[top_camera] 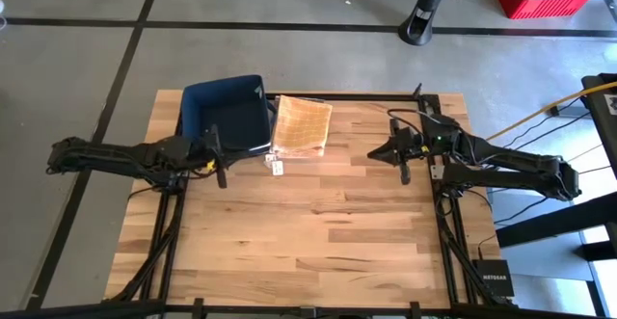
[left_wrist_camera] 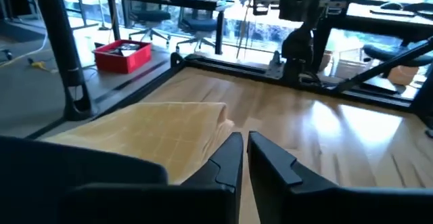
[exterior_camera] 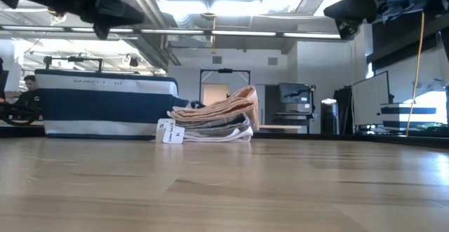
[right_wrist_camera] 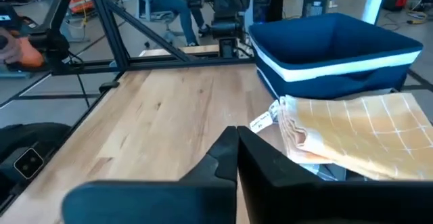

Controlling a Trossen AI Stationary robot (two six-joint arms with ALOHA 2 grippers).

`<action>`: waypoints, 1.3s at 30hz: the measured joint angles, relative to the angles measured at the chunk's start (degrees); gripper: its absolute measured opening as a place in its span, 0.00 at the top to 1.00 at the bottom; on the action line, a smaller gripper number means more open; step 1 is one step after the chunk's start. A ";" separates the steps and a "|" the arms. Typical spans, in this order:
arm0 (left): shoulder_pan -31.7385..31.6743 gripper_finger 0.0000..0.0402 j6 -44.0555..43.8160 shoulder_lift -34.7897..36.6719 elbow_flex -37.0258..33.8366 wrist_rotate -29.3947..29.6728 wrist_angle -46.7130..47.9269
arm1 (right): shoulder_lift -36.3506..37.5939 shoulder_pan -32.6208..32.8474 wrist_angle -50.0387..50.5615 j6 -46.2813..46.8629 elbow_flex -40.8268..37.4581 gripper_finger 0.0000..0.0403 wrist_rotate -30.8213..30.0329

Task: Fold towel
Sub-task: Return to Home Position

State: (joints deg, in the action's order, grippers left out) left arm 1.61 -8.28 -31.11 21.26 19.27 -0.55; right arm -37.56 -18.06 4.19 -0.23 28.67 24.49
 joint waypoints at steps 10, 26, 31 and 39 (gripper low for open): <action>-0.60 0.97 2.28 3.48 -9.20 -0.07 -3.81 | 2.61 -0.07 -4.15 1.57 -6.25 0.93 3.48; -0.59 0.96 2.39 22.69 -18.03 -2.77 -4.33 | 15.58 -0.13 -8.65 6.74 -18.22 0.93 0.15; -0.59 0.96 1.71 24.96 -18.14 -2.76 -1.45 | 20.32 0.06 -8.79 12.48 -22.83 0.93 -4.97; -0.37 0.96 -0.08 25.54 -18.14 -2.60 0.18 | 28.69 0.04 -8.86 17.79 -28.00 0.93 -21.58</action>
State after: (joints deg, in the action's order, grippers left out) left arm 1.24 -8.36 -5.56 3.11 16.67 -0.37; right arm -8.87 -18.02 -4.68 17.56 0.67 2.91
